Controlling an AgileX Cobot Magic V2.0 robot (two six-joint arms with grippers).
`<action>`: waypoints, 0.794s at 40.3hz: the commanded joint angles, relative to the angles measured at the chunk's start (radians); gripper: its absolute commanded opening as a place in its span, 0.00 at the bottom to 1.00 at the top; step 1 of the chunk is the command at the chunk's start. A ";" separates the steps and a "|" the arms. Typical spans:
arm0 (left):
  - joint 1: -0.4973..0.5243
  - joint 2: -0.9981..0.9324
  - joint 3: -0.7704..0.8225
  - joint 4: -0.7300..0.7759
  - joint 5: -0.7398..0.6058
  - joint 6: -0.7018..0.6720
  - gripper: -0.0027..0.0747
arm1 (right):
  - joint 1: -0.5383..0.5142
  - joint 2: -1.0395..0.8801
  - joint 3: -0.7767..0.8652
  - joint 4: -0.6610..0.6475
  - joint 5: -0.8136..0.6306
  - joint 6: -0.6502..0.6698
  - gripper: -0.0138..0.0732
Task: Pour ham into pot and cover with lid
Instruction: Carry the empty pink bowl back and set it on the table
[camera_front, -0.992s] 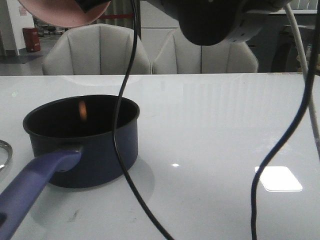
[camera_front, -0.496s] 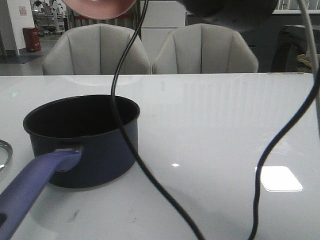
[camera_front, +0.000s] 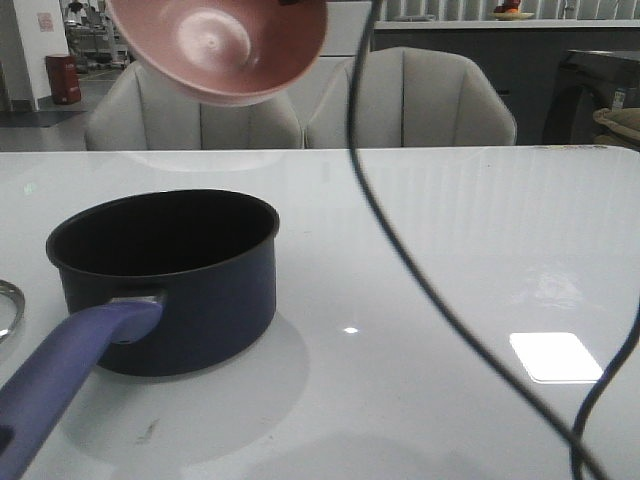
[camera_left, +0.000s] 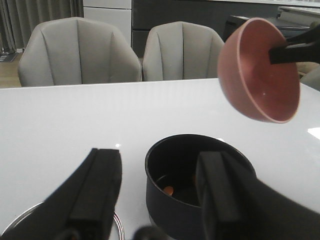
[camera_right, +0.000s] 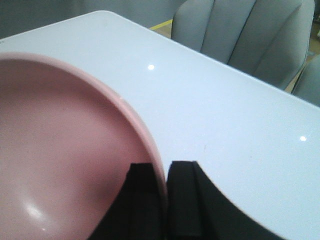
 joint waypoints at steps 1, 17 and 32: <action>-0.008 0.010 -0.029 -0.006 -0.089 0.002 0.53 | -0.079 -0.097 -0.037 0.028 0.082 -0.012 0.32; -0.008 0.010 -0.029 -0.006 -0.093 0.002 0.53 | -0.340 -0.106 -0.037 -0.234 0.447 0.232 0.32; -0.008 0.010 -0.029 -0.013 -0.094 0.002 0.53 | -0.384 0.010 -0.037 -0.553 0.634 0.722 0.32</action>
